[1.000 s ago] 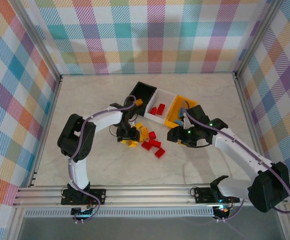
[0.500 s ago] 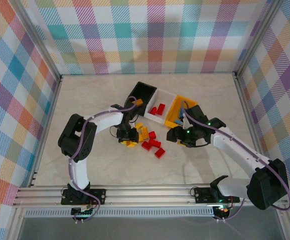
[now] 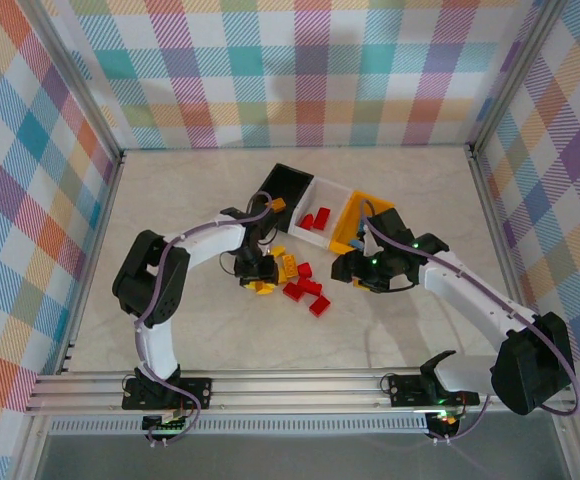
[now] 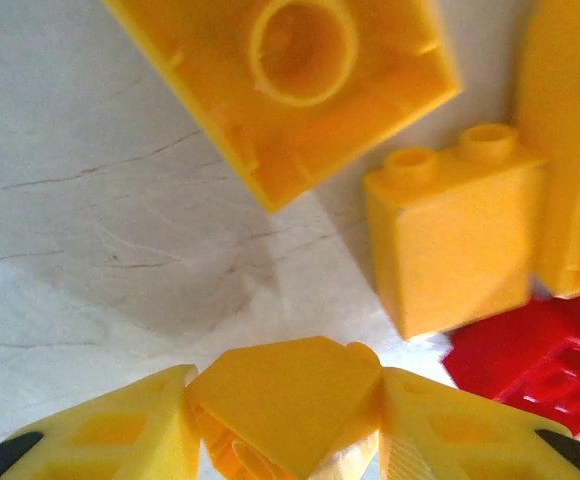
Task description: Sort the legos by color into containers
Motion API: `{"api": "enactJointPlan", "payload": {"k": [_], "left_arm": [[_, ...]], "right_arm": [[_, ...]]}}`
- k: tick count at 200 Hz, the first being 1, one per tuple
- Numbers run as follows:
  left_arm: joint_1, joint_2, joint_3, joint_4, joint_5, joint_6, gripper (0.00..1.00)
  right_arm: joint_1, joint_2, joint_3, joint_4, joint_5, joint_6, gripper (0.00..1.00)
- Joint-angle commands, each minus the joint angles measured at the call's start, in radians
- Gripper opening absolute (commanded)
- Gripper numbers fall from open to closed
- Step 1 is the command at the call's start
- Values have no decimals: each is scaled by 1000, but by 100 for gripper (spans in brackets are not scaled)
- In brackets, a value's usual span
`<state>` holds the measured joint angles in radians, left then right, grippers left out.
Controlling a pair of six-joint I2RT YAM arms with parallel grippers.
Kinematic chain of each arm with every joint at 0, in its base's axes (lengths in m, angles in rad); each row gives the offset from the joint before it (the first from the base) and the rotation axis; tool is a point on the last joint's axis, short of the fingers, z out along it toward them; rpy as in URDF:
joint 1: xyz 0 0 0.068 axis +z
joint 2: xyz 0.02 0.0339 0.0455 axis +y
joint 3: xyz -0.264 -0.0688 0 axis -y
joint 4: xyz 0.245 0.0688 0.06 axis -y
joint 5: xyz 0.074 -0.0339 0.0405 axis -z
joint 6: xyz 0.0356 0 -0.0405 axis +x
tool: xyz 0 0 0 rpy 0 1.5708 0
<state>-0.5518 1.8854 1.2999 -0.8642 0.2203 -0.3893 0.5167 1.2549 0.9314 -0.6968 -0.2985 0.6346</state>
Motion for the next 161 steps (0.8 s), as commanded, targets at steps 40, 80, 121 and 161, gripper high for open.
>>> {"api": "enactJointPlan", "payload": {"k": [40, 80, 121, 161], "left_arm": [[113, -16, 290, -114, 62, -26, 43], [181, 136, 578, -162, 68, -22, 44], [197, 352, 857, -196, 65, -24, 44], [197, 511, 1043, -211, 78, -29, 46]], "right_arm": [[-9, -45, 15, -52, 15, -39, 66], [-11, -69, 2, -65, 12, -23, 66], [-10, -110, -12, -102, 10, 8, 66], [-10, -146, -20, -154, 27, 22, 66]]}}
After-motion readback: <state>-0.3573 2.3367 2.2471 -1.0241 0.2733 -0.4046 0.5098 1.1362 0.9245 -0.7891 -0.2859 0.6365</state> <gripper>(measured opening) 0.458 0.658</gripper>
